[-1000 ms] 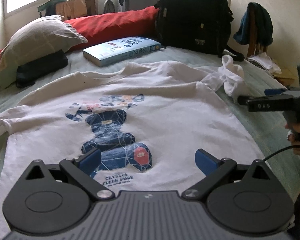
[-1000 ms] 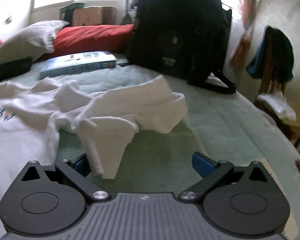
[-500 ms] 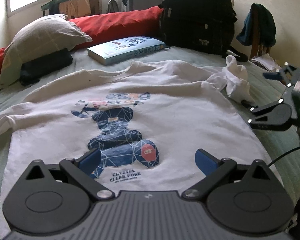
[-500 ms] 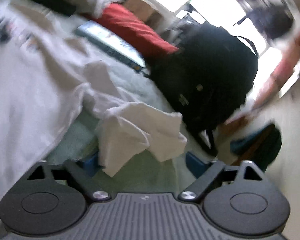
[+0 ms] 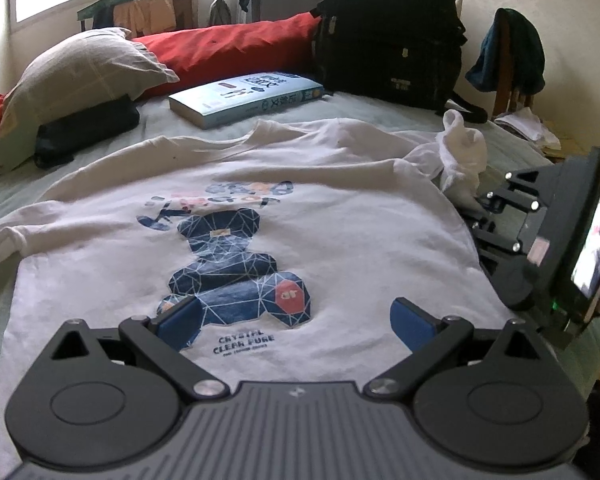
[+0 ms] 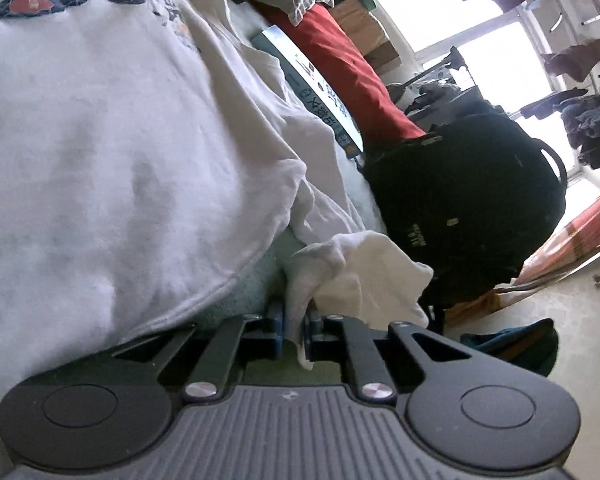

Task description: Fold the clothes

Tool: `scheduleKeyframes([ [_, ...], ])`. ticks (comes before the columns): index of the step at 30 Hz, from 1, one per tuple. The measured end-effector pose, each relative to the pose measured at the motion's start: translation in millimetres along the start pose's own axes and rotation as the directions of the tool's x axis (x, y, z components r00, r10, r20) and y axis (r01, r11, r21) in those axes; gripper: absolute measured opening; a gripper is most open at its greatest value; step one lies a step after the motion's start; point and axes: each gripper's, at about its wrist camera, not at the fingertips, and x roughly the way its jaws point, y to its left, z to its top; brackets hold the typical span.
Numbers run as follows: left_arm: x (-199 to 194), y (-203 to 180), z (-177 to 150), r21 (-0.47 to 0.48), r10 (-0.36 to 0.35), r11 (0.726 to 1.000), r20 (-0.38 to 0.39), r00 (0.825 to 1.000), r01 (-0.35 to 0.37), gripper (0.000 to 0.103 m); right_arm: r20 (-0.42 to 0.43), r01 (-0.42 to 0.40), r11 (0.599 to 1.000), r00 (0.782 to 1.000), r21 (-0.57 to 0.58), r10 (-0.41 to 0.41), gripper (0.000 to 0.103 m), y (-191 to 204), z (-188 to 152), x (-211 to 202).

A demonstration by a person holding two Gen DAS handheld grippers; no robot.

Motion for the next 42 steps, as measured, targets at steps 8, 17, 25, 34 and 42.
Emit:
scheduleKeyframes([
  [8, -12, 3, 1, -0.013, -0.018, 1.000, 0.029, 0.999, 0.019, 0.100, -0.047, 0.027, 0.998, 0.998, -0.062, -0.030, 0.012, -32, -15, -21],
  [17, -26, -7, -2, 0.011, -0.048, 0.999, 0.042, 0.998, 0.047, 0.100, -0.224, 0.108, 0.983, 0.965, -0.147, -0.139, 0.011, -76, -74, -20],
  [25, -36, -20, -1, 0.040, -0.049, 0.998, 0.050, 0.998, 0.047, 0.100, -0.349, 0.183, 0.973, 0.910, -0.144, -0.223, 0.011, -135, -122, 10],
  [34, -36, -32, -4, 0.067, -0.042, 0.997, 0.026, 0.999, 0.040, 0.100, -0.371, 0.022, 0.989, 0.928, 0.144, 0.033, 0.034, -177, -144, 17],
  [42, -35, -43, -6, 0.090, -0.056, 0.994, 0.009, 0.998, 0.055, 0.100, -0.332, -0.021, 0.945, 0.933, 0.326, 0.135, 0.047, -192, -175, -9],
])
